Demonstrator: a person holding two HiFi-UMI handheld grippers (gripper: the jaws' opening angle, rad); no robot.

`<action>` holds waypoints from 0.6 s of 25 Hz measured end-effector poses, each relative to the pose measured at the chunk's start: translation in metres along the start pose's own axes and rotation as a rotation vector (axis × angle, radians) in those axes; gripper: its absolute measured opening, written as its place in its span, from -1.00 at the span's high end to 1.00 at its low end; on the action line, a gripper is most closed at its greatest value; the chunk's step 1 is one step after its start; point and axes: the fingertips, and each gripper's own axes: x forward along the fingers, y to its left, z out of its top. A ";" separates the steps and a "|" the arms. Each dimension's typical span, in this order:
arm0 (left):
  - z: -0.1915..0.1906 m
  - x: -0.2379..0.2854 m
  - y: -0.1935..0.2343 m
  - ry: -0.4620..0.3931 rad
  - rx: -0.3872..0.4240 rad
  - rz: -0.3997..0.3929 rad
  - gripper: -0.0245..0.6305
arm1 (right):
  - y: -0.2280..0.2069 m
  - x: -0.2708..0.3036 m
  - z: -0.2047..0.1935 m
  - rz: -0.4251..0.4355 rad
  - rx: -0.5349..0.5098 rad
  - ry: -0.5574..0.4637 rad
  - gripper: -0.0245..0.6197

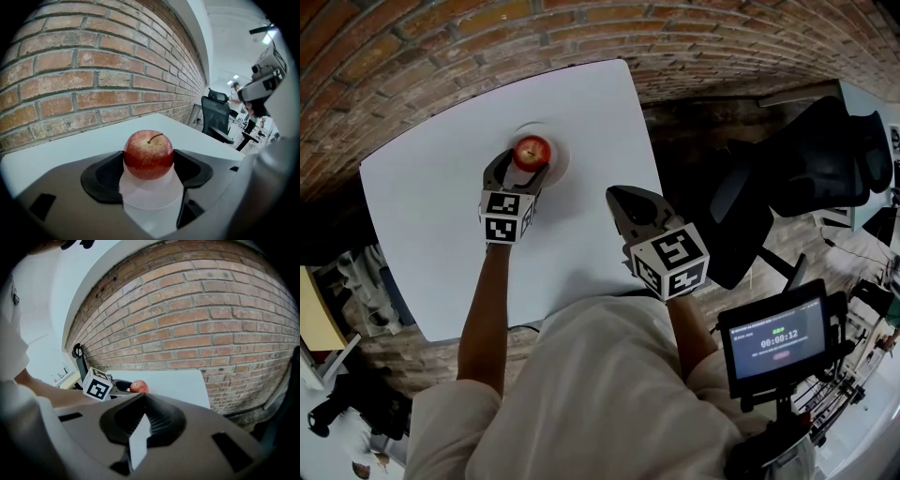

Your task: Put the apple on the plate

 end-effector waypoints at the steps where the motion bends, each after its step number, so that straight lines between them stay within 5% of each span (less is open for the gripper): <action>1: 0.000 0.000 -0.001 0.001 0.009 0.003 -0.11 | 0.000 0.000 0.000 0.001 0.000 -0.001 0.91; 8: 0.003 0.000 -0.005 0.001 0.116 0.024 -0.11 | 0.001 0.001 0.001 0.004 -0.004 -0.002 0.91; 15: 0.002 0.002 -0.006 -0.007 0.135 0.029 -0.11 | -0.001 -0.001 0.001 0.002 -0.004 -0.005 0.91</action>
